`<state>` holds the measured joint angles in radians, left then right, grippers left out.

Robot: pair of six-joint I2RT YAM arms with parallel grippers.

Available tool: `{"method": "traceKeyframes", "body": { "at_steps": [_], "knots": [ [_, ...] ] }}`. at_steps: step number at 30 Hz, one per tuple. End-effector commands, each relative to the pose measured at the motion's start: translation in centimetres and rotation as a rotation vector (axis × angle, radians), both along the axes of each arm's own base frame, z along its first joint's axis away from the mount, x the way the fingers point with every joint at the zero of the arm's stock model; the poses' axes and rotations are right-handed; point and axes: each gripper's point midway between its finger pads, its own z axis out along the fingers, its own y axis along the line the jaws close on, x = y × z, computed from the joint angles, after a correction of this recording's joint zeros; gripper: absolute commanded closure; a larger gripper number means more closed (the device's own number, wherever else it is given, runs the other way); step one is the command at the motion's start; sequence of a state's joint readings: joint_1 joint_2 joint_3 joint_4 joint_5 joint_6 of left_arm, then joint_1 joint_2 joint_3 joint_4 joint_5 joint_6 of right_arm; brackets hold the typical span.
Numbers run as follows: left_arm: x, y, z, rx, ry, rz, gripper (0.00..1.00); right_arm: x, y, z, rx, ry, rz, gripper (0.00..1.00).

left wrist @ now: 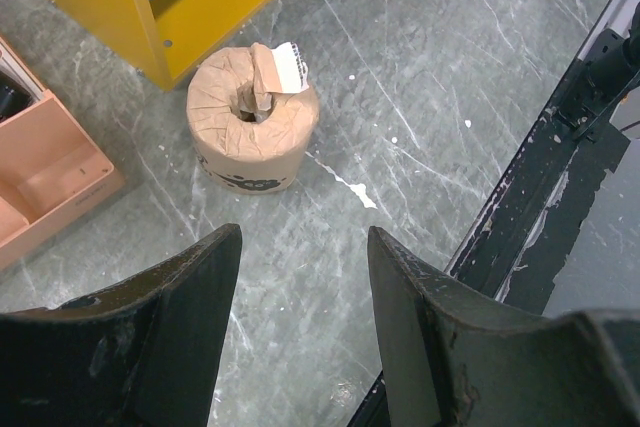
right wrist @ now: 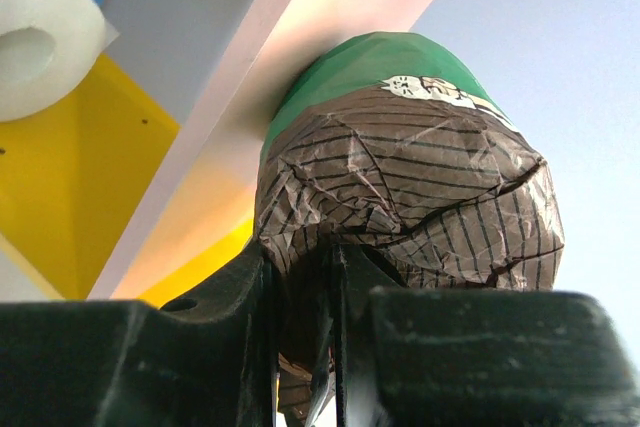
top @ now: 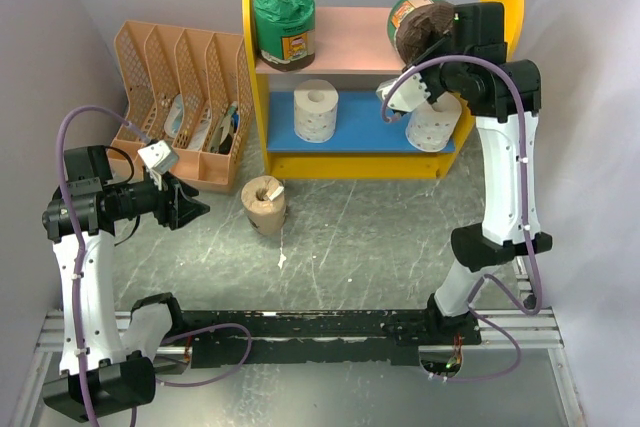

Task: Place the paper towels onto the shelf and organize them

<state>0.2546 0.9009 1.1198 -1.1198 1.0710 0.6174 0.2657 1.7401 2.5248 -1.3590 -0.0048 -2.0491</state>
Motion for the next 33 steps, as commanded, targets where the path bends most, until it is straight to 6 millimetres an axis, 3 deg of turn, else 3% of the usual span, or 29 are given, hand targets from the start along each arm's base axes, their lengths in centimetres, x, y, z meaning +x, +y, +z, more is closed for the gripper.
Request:
{"method": "traceKeyframes", "body": {
  "at_steps": [1, 9, 13, 19, 24, 28, 30, 33],
  "knots": [
    [-0.2, -0.3, 1.2, -0.018, -0.043, -0.024, 0.35, -0.2, 2.2, 1.7, -0.004, -0.06, 0.166, 1.0],
    [-0.2, -0.3, 1.2, -0.025, -0.035, -0.027, 0.35, -0.1, 2.0, 3.3, 0.183, -0.089, 0.095, 1.0],
    [-0.1, -0.3, 1.2, -0.027, -0.032, -0.026, 0.35, 0.3, 1.5, 2.2, 0.255, -0.038, 0.047, 1.0],
    [0.0, -0.3, 1.1, -0.034, -0.02, -0.026, 0.35, -2.5, 3.2, 1.9, 0.413, 0.038, 0.13, 1.0],
    [0.1, -0.3, 1.1, -0.036, -0.016, -0.022, 0.35, -4.3, 4.8, 5.8, 0.668, -0.008, 0.174, 1.0],
    [0.2, -0.2, 1.0, -0.035, -0.011, -0.018, 0.35, -4.3, 4.5, 11.4, 0.945, -0.137, 0.142, 1.0],
    [0.2, -0.2, 1.0, -0.034, -0.009, -0.017, 0.35, -4.7, 4.2, 12.5, 1.007, -0.169, 0.135, 1.0],
    [0.3, -0.2, 0.9, -0.034, -0.008, -0.013, 0.35, -3.6, 3.1, 12.4, 1.114, -0.161, 0.029, 1.0]
  ]
}}
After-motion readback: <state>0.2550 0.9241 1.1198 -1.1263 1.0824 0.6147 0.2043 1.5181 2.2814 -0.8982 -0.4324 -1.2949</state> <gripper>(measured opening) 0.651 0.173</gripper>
